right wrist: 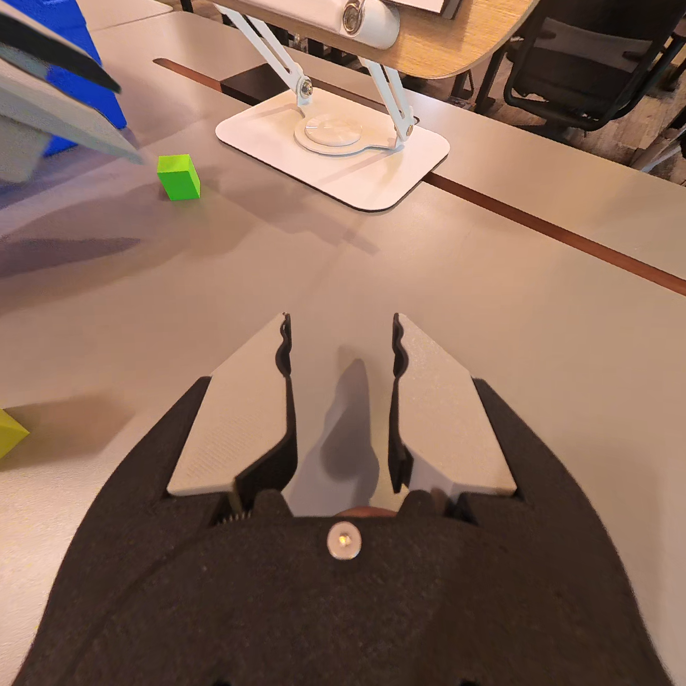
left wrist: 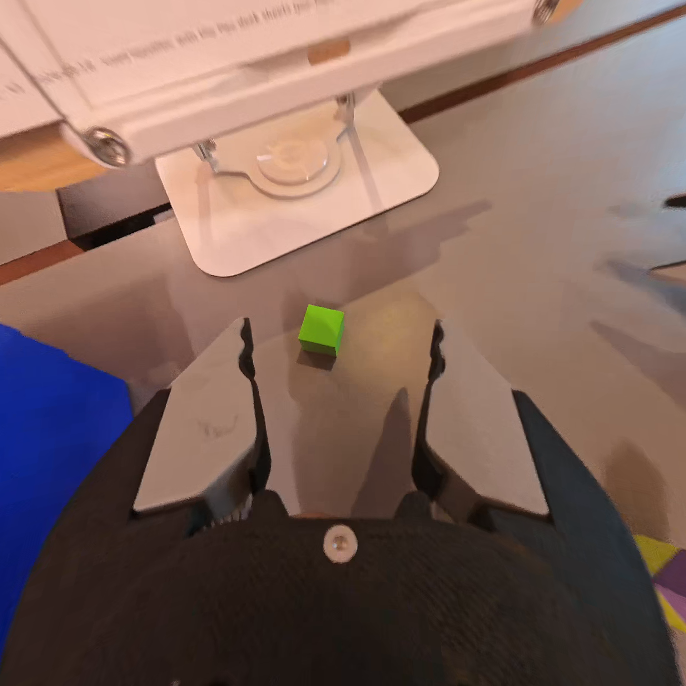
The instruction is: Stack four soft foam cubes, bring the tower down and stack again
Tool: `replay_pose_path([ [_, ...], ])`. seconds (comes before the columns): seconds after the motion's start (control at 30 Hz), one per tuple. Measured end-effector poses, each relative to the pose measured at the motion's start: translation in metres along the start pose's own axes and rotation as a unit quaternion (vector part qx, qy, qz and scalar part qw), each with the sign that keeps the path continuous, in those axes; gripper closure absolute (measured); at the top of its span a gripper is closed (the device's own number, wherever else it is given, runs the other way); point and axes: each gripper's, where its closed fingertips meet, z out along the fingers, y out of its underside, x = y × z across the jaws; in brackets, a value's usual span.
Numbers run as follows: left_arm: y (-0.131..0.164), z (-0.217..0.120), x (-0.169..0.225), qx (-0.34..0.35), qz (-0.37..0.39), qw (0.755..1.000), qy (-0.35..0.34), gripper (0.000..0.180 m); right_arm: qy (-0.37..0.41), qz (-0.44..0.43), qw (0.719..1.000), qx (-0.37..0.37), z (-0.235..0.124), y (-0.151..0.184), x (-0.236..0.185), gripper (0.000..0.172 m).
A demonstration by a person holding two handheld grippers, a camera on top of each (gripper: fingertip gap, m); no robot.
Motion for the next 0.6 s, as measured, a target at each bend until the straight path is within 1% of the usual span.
replay_pose_path([
  [0.07,0.01,0.015,-0.004,-0.034,0.022,0.999,-0.009,0.086,-0.001,0.002,1.0,-0.001,0.0,0.0,0.001,0.12],
  [0.2,0.032,0.032,-0.02,-0.086,0.062,0.994,-0.03,0.096,-0.003,0.006,1.0,0.0,0.001,0.0,0.002,0.12],
  [0.27,0.038,0.037,-0.022,-0.088,0.055,0.994,-0.015,0.102,-0.003,0.007,1.0,0.0,0.001,0.0,0.002,0.12],
  [0.4,0.044,0.041,-0.021,-0.086,0.026,0.996,0.028,0.103,-0.002,0.004,1.0,0.0,0.001,0.0,0.001,0.12],
  [0.6,0.042,0.044,-0.019,-0.066,0.037,0.996,0.051,0.11,-0.003,0.001,1.0,-0.001,0.001,0.0,0.0,0.12],
])
